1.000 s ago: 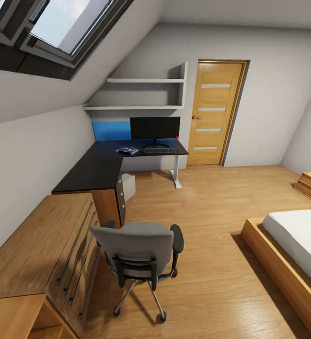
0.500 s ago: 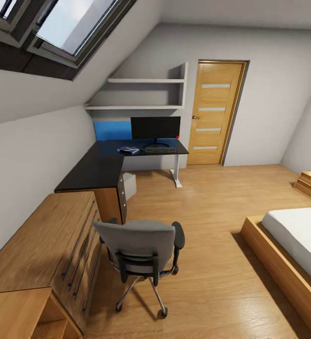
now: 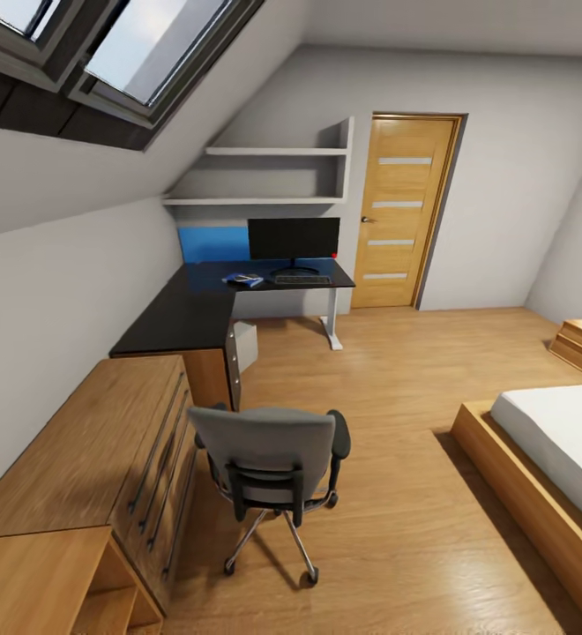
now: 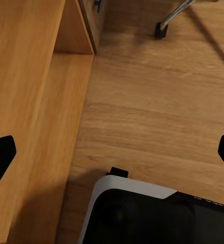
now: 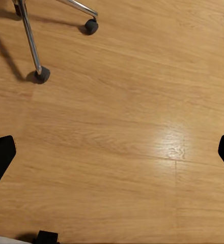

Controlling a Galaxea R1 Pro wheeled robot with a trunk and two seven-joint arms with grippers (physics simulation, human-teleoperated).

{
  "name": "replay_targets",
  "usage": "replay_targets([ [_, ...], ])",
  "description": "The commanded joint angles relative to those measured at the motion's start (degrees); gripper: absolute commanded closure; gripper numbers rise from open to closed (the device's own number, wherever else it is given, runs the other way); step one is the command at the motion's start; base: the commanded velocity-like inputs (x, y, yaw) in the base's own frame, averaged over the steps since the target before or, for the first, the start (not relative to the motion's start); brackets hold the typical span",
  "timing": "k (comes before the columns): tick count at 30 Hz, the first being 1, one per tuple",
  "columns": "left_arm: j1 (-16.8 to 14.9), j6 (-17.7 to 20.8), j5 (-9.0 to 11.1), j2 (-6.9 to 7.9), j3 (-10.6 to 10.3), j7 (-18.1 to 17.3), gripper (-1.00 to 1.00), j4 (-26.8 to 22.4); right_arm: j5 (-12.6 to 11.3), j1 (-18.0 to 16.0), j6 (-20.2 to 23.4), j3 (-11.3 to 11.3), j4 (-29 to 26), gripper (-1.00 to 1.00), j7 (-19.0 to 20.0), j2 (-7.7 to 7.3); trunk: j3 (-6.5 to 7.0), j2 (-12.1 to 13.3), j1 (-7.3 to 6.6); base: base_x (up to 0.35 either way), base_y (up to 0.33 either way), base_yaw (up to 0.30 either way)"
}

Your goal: In the bedroom, organize the workspace by keeping the computer under the desk, ensuring the monitor is on the desk, placing the keyboard on the desk next to the monitor, placing the mouse on the desk next to the keyboard, moving the folder from the swivel chair onto the desk next to the mouse, stacking the notebook on top of the folder with the pen on top of the notebook, and positioning the swivel chair next to the desk.

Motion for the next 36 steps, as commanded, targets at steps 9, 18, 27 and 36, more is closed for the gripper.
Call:
replay_targets([
  [9,0.0,-0.1,0.2,0.05,-0.5,0.5,-1.00,-0.1,-0.3,-0.1,-0.2,0.5,0.1,-1.00,-0.2,0.03,-0.13,-0.1,0.03,-0.066,0.094,0.000],
  [18,0.0,-0.1,0.2,0.05,-0.5,0.5,-1.00,-0.1,-0.3,-0.1,-0.3,0.5,0.1,-1.00,-0.2,-0.05,-0.13,-0.1,0.03,-0.008,0.012,0.000],
  [27,0.0,-0.6,-0.3,-0.40,-1.0,0.8,-1.00,-0.5,-0.4,-0.1,-0.3,0.5,0.0,-1.00,-0.2,0.00,-0.31,-0.5,0.25,0.000,0.000,0.000],
  [36,-0.2,0.4,0.0,-3.48,-0.9,1.4,-1.00,-1.5,-0.7,-0.1,-0.9,0.6,-0.7,-1.00,-0.2,0.48,-1.92,-4.1,2.22,0.000,0.000,0.000],
])
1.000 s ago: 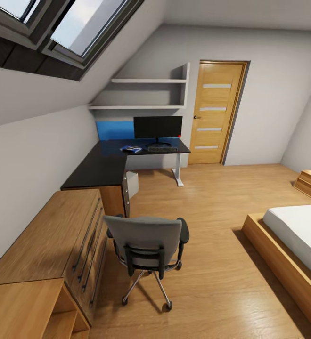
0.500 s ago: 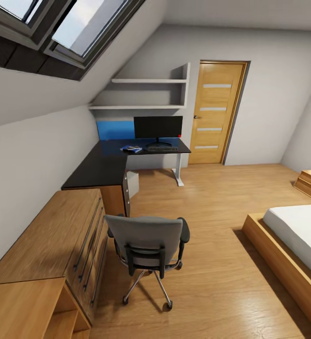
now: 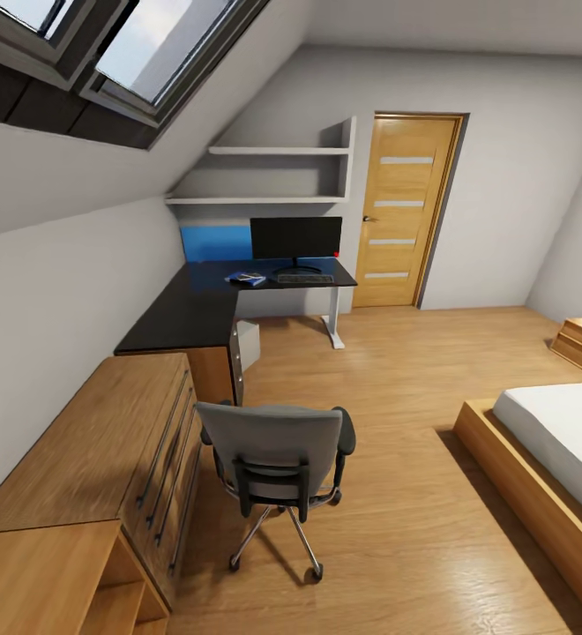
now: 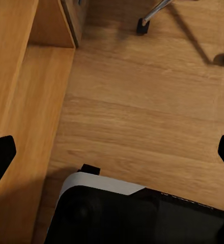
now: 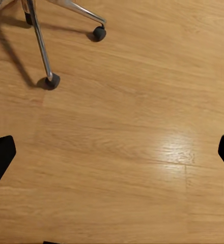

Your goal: In the bedroom, organize the workspace by keeping the computer under the desk, ensuring the monitor is on the desk, placing the keyboard on the desk next to the monitor, placing the mouse on the desk next to the keyboard, moving the folder from the swivel chair onto the desk next to the mouse, stacking the notebook on top of the folder with the pen on top of the notebook, and positioning the swivel chair next to the desk.

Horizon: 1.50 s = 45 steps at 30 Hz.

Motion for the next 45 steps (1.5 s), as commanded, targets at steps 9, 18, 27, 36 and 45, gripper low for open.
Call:
replay_targets([
  [9,-6.3,8.6,0.1,-1.77,-0.4,5.7,-1.00,-4.3,-0.4,-0.1,0.2,0.0,-5.1,-1.00,-1.1,2.16,-1.74,-3.7,2.01,0.000,0.000,0.000],
  [18,-15.9,21.0,0.3,-1.86,0.0,10.3,-1.00,-7.3,-3.1,-0.7,1.1,-1.6,-15.5,-1.00,-8.3,3.60,-3.35,-7.3,3.99,0.000,0.000,0.000],
  [27,-18.0,21.7,0.5,-1.89,6.0,10.3,-1.00,-3.8,-13.5,-4.3,3.1,-2.0,-16.0,-1.00,-9.2,4.96,-4.97,-11.0,5.96,0.000,0.000,0.000],
  [36,-18.1,21.5,0.5,-1.78,7.4,10.3,-1.00,0.5,-15.2,-4.7,1.6,-1.8,-11.1,-1.00,-8.4,5.05,-6.58,-14.6,7.94,0.000,0.000,0.000],
  [45,-18.1,21.5,0.6,-1.90,7.8,10.3,-1.00,1.2,-15.5,-4.7,-1.6,-1.8,-9.4,-1.00,-8.3,5.14,-8.20,-18.2,9.92,0.000,0.000,0.000],
])
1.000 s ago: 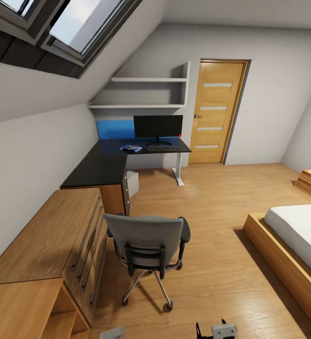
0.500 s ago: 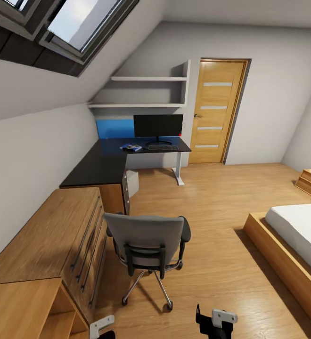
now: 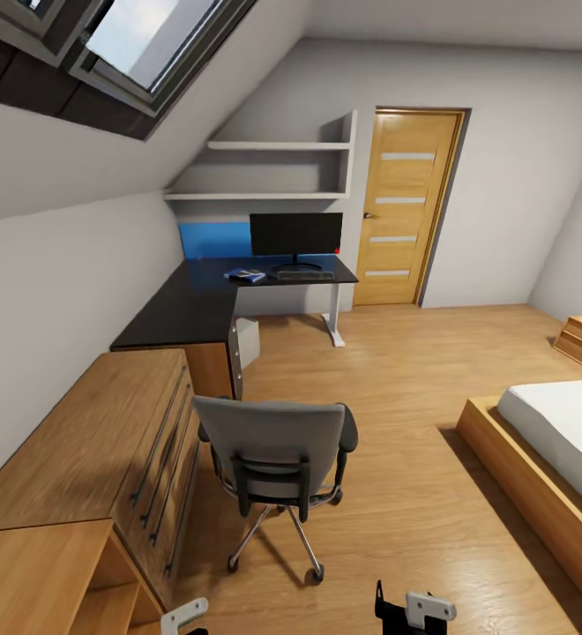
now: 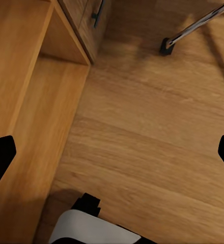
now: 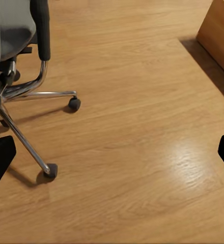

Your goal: In the bedroom, organize the workspace by keeping the computer under the desk, ensuring the monitor is on the desk, placing the keyboard on the desk next to the monitor, placing the mouse on the desk next to the keyboard, moving the folder from the swivel chair onto the desk next to the mouse, stacking the notebook on top of the folder with the pen on top of the notebook, and positioning the swivel chair next to the desk.

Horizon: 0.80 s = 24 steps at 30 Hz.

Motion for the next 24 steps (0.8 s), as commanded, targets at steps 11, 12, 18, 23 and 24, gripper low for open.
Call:
replay_targets([
  [11,-0.1,-0.2,0.6,0.00,-0.5,0.3,-1.00,0.0,0.0,-0.1,-0.3,0.6,0.2,-1.00,-0.4,0.05,-2.06,-4.5,2.43,-0.021,0.000,0.000],
  [12,-0.1,-0.2,0.6,0.00,-0.4,0.3,-1.00,0.0,0.0,-0.1,-0.3,0.6,0.2,-1.00,-0.4,0.05,-2.24,-4.9,2.65,-0.172,0.000,0.000],
  [18,-0.1,-0.2,0.7,0.05,-0.4,0.3,-1.00,0.0,0.0,-0.1,-0.3,0.6,0.2,-1.00,-0.4,0.05,-3.31,-7.3,3.97,-0.186,0.000,0.000],
  [23,-0.1,-0.2,1.0,0.07,-0.4,0.3,-1.00,0.0,0.0,-0.1,-0.3,0.6,0.2,-1.00,-0.4,0.05,-4.21,-9.3,5.07,-0.060,0.000,0.000],
  [24,-0.1,-0.2,1.0,0.08,-0.4,0.3,-1.00,0.0,0.0,-0.1,-0.3,0.6,0.2,-1.00,-0.4,0.05,-4.39,-9.7,5.29,-0.027,0.000,0.000],
])
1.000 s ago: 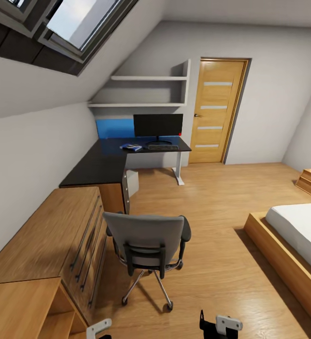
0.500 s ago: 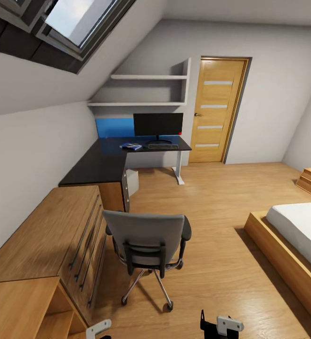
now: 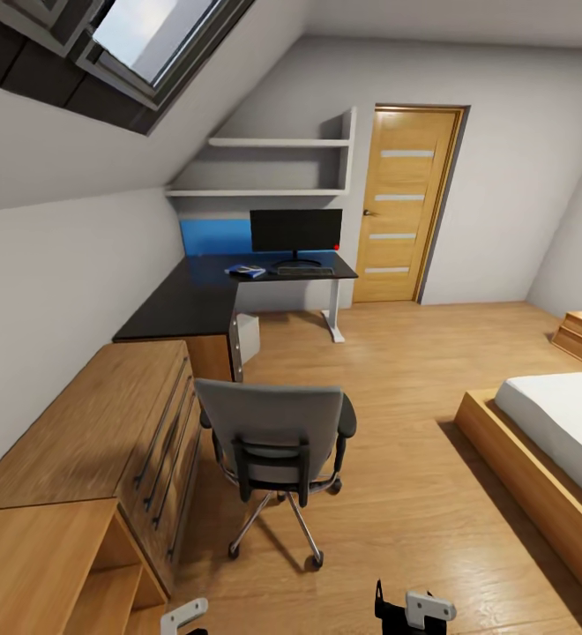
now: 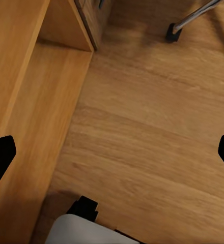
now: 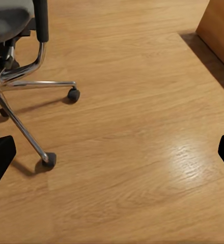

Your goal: In the bedroom, organize the workspace by keeping the computer under the desk, ensuring the monitor is on the desk, placing the keyboard on the desk next to the monitor, placing the mouse on the desk next to the keyboard, moving the folder from the swivel chair onto the desk next to the mouse, stacking the notebook on top of the folder with the pen on top of the notebook, and positioning the swivel chair next to the desk.

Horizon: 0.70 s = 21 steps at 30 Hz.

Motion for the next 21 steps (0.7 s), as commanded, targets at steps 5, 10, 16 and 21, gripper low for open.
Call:
replay_targets([
  [5,-0.1,-0.3,0.7,0.02,-0.5,0.3,-1.00,0.0,-0.1,0.0,-0.1,0.5,0.0,-1.00,-0.5,0.00,-0.97,-2.1,1.10,-0.015,0.000,0.000],
  [10,0.0,-0.3,0.7,0.02,-0.5,0.3,-1.00,0.0,-0.1,0.0,-0.1,0.5,0.0,-1.00,-0.5,0.00,-1.87,-4.1,2.20,-0.004,0.000,0.000],
  [16,-0.1,-0.3,0.8,0.02,-0.5,0.3,-1.00,0.0,-0.1,0.0,-0.1,0.5,0.0,-1.00,-0.5,-0.01,-2.95,-6.5,3.52,-0.001,0.000,0.000],
  [21,-0.1,-0.4,0.8,0.03,-0.5,0.3,-1.00,0.0,-0.1,0.0,0.0,0.5,0.1,-1.00,-0.4,-0.02,-3.84,-8.5,4.62,0.000,0.000,0.000],
])
